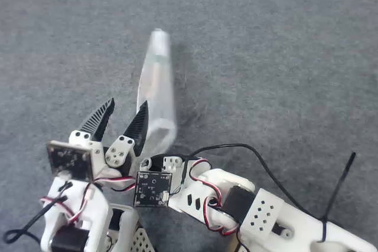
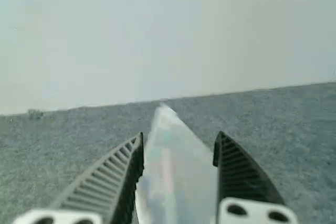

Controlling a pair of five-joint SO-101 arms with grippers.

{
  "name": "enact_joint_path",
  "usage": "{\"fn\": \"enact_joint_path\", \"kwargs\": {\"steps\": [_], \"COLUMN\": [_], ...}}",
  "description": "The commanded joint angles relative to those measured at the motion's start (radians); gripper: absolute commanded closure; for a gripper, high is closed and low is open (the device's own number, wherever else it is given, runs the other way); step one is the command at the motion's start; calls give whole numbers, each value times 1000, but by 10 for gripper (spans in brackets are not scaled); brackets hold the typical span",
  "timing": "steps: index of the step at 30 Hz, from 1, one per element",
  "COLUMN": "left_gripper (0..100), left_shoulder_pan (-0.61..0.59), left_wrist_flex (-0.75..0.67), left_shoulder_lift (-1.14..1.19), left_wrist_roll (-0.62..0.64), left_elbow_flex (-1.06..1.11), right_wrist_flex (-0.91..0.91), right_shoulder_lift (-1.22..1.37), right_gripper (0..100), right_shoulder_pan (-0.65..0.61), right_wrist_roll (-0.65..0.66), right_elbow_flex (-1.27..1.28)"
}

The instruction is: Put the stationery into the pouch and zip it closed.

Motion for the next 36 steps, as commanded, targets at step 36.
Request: {"fn": "enact_joint_path", "kwargs": {"steps": [36], "left_gripper": [724], "left_shoulder_pan": [28], "left_wrist_flex": [192], "left_shoulder_lift": [-8], "left_wrist_roll": [-176], "left_elbow_flex": [-85], "right_wrist_flex": [114], "right_shoulder_lift": [-657], "right_gripper": [992], "right_shoulder_pan": [363], "right_wrist_roll": [86], "right_elbow_flex": [-37]}}
